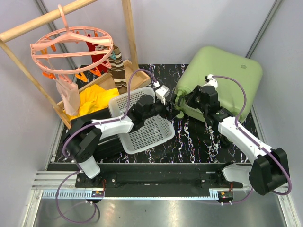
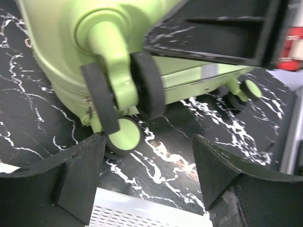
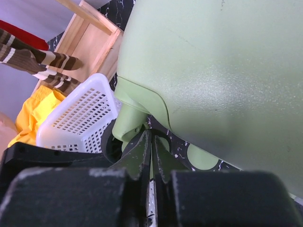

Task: Open, take out, and arrange the luggage
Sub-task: Adjust the position of the luggage, then unzip the luggage

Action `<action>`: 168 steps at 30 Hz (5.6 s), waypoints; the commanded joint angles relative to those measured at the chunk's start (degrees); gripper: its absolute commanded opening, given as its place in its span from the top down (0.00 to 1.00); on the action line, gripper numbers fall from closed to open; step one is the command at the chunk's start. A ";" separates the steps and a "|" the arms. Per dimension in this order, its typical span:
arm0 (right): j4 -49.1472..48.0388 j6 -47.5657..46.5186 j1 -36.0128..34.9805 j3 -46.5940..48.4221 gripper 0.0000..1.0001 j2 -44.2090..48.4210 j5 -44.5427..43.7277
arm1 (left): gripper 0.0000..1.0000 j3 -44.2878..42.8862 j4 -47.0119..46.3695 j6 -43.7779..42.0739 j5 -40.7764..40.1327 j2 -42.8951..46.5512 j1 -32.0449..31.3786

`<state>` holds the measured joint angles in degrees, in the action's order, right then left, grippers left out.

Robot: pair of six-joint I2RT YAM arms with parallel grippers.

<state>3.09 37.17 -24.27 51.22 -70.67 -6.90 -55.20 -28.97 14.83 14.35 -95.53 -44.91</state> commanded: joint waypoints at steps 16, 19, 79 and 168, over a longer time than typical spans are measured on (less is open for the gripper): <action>0.53 2.72 -0.25 0.11 0.13 2.65 9.70 | 0.05 9.92 -3.64 -2.70 -12.85 12.46 -0.36; -2.38 4.31 -0.77 -0.33 0.11 0.81 10.06 | 0.02 11.86 -3.64 -0.95 -12.50 14.75 1.75; 13.52 2.56 -5.52 -2.88 0.81 13.11 -23.08 | 0.03 0.97 -10.75 6.61 1.65 0.88 -5.98; 6.13 4.59 -5.52 -2.79 0.80 10.03 -12.17 | 1.00 5.62 -51.45 -10.70 -29.38 -17.60 -18.11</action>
<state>12.99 42.39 -29.19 47.22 -60.55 -19.90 -51.92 -69.84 2.94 -18.57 -119.13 -62.26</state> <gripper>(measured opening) 0.262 0.074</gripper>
